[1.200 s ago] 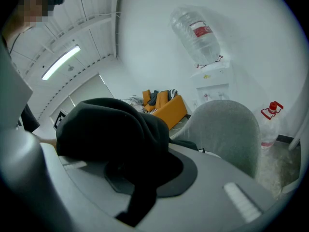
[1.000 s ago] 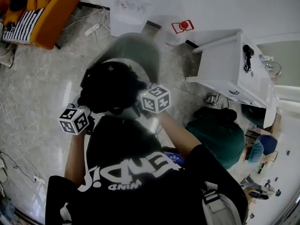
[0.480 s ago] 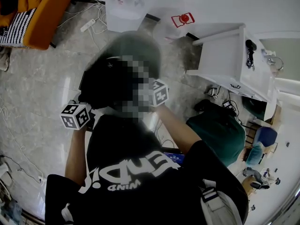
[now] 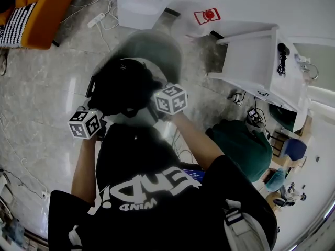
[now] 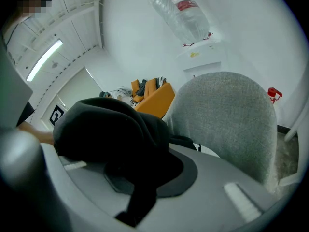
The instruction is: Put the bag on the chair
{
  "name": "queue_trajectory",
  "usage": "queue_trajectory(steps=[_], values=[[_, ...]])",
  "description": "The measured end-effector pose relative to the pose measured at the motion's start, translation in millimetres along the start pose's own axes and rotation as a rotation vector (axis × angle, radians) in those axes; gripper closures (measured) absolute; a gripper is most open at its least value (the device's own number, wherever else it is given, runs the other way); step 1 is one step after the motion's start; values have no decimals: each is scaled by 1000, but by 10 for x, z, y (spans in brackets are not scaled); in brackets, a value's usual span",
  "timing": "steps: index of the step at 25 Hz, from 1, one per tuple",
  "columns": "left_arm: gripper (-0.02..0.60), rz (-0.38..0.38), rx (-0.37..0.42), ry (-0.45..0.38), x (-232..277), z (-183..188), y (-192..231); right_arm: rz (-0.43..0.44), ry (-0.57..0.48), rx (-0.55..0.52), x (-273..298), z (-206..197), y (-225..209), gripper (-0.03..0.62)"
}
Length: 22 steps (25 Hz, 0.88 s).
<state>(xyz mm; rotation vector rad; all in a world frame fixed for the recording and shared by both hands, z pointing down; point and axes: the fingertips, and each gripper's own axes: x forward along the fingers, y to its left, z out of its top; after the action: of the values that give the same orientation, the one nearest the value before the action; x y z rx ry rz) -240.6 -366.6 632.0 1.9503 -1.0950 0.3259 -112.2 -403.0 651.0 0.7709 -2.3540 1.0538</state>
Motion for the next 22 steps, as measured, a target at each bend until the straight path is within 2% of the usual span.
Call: queue_trajectory(steps=[9, 15, 22], values=[[537, 45, -18, 61, 66, -246, 99, -58, 51, -6, 66, -235, -90, 551], [486, 108, -2, 117, -20, -388, 79, -99, 109, -61, -59, -387, -72, 530], [411, 127, 51, 153, -208, -540, -81, -123, 177, -99, -292, -642, -75, 500]])
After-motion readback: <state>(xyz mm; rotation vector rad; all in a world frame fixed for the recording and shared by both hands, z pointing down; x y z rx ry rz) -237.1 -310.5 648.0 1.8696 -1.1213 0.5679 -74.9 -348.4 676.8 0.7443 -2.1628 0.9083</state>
